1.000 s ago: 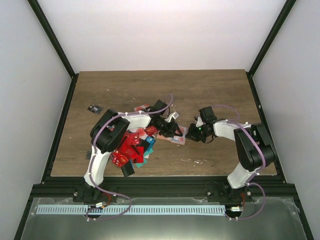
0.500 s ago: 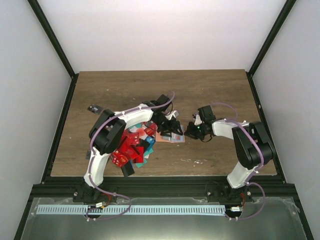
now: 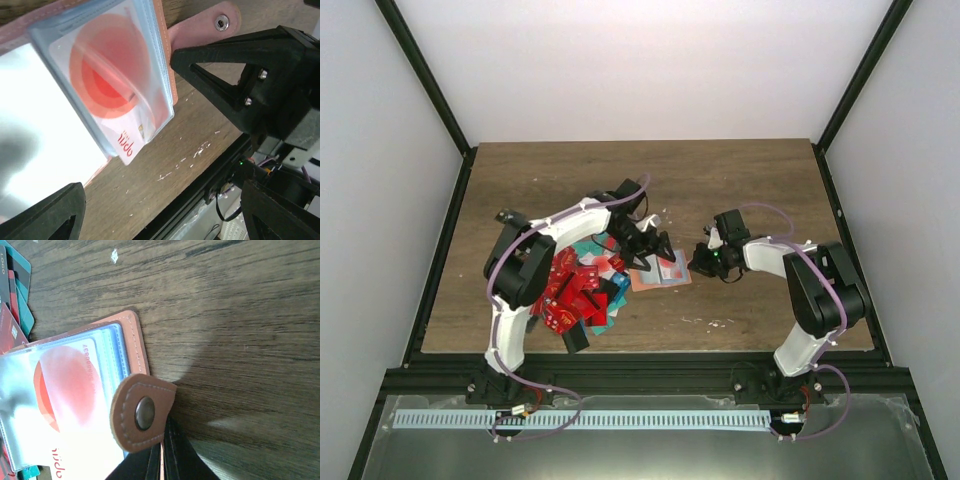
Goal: Put the credit cards into the card holder
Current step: Insert the credit card into the card holder.
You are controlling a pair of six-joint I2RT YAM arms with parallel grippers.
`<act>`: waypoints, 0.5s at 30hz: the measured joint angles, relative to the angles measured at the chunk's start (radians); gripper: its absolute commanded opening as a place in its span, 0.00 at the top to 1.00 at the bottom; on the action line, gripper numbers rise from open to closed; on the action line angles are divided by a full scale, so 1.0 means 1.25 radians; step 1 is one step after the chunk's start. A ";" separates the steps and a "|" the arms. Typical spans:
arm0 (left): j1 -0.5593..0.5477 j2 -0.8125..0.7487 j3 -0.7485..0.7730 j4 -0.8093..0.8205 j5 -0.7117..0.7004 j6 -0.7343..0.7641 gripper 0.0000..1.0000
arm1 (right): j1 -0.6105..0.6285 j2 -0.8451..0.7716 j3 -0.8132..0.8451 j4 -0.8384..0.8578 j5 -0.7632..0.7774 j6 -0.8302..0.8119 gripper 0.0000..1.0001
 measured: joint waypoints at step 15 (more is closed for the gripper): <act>0.015 -0.014 0.000 0.030 -0.038 0.052 0.86 | 0.000 -0.018 0.009 -0.052 0.013 -0.016 0.93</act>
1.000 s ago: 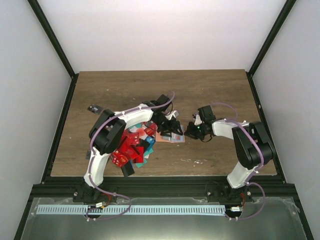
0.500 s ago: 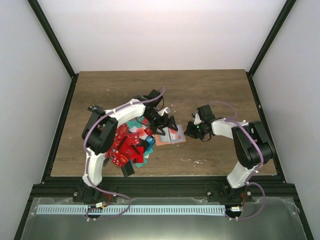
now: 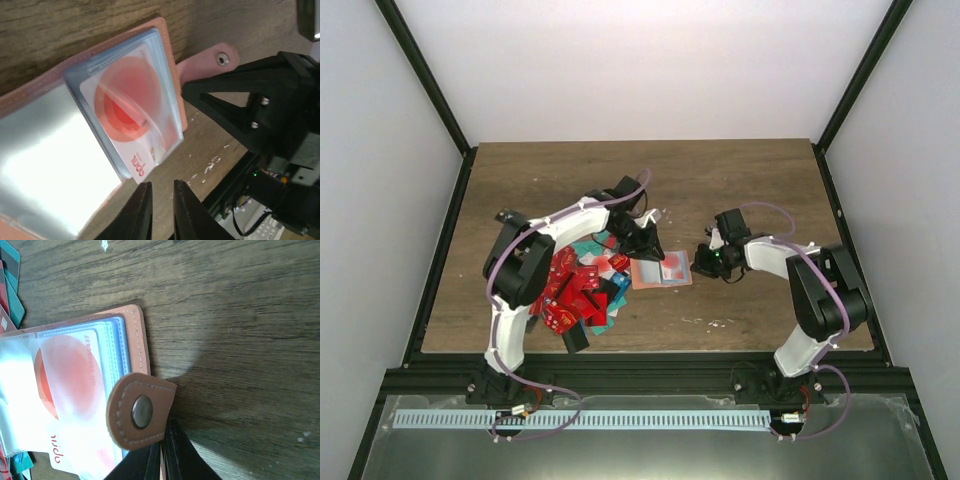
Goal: Put the credit cards into the card holder
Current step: Insert the credit card into the card holder.
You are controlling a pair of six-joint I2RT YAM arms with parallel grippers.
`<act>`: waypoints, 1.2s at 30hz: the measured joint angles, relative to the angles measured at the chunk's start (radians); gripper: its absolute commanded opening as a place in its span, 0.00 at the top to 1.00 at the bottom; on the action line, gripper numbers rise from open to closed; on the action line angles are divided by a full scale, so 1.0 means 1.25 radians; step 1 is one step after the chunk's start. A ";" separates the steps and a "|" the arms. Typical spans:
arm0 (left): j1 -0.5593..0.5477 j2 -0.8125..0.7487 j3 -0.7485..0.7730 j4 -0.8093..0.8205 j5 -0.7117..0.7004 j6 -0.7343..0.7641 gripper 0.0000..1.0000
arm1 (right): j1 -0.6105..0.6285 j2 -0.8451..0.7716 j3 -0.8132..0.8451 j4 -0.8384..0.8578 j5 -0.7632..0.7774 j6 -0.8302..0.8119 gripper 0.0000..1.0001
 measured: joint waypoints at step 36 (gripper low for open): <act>-0.015 0.114 -0.038 0.135 0.015 0.018 0.96 | 0.000 -0.041 0.014 0.007 -0.102 0.002 0.77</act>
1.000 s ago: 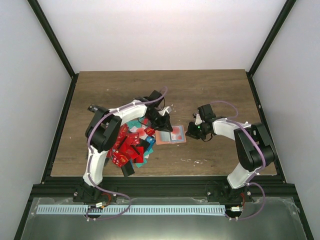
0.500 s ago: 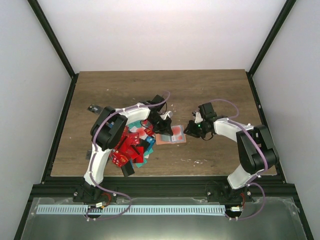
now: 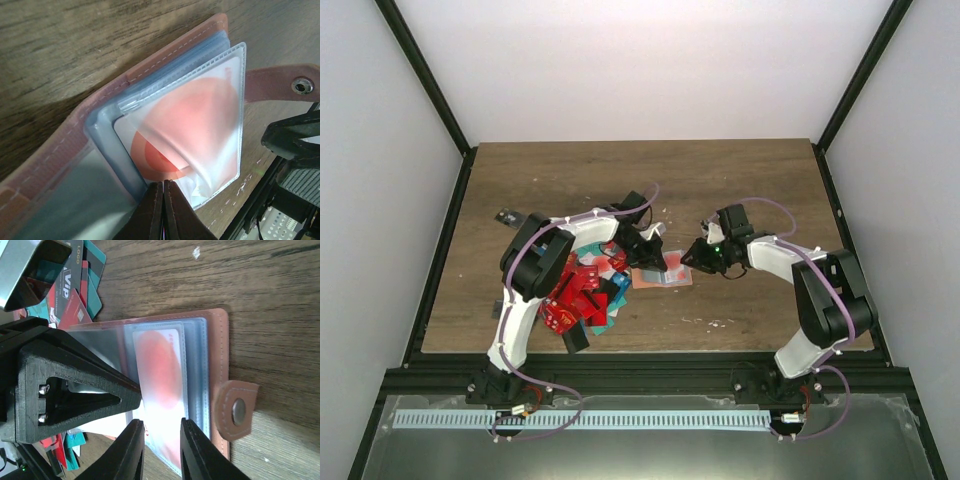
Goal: Put the credit cards into the card holder
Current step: Insert the credit card into the card holder.
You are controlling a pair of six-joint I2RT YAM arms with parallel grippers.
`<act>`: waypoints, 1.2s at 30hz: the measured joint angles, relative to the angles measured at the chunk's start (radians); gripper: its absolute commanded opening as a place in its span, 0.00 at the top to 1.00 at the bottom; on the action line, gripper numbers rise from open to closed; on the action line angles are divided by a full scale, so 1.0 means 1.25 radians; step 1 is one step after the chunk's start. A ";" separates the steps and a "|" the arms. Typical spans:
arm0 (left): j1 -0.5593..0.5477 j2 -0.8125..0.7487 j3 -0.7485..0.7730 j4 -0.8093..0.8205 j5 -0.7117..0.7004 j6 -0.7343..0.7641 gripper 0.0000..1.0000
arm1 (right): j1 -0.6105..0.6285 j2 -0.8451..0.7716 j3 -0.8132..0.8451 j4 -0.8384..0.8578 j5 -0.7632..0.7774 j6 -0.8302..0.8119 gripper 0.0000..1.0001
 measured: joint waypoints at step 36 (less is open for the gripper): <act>0.001 -0.009 -0.022 0.027 0.006 0.001 0.96 | 0.000 0.044 -0.031 0.049 -0.042 0.006 0.67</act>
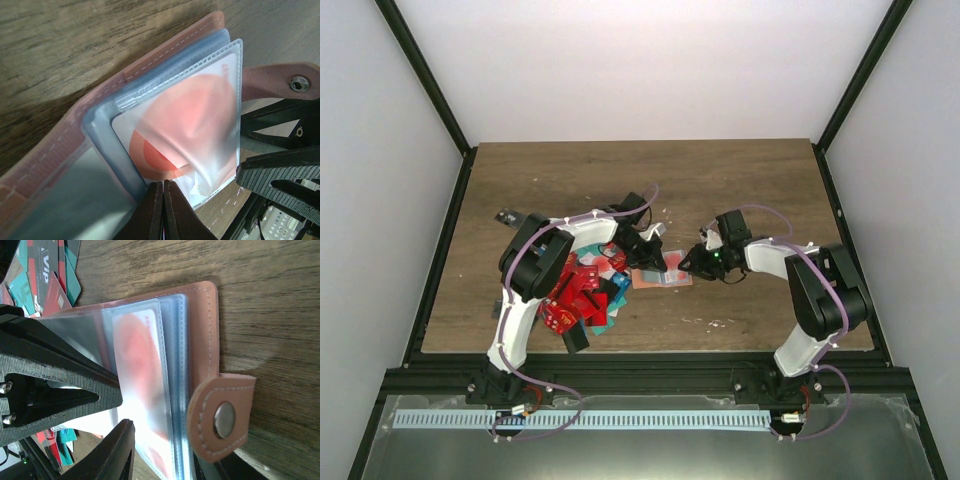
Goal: Put the credit cards into the card holder
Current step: Insert the credit card into the card holder.
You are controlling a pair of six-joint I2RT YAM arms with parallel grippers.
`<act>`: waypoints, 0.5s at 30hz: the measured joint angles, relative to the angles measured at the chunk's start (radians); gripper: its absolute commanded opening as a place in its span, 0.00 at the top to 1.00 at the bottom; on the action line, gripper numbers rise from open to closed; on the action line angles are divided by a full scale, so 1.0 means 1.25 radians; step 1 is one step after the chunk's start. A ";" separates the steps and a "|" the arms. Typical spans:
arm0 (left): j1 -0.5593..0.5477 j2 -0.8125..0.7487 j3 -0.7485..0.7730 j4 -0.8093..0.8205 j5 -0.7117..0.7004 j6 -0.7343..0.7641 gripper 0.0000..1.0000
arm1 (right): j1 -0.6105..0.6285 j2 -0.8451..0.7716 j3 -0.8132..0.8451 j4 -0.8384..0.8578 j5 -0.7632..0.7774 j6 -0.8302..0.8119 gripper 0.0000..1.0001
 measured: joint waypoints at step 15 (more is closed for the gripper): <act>0.000 -0.001 -0.002 0.000 0.001 0.008 0.96 | 0.018 -0.024 0.019 -0.049 0.056 -0.001 0.66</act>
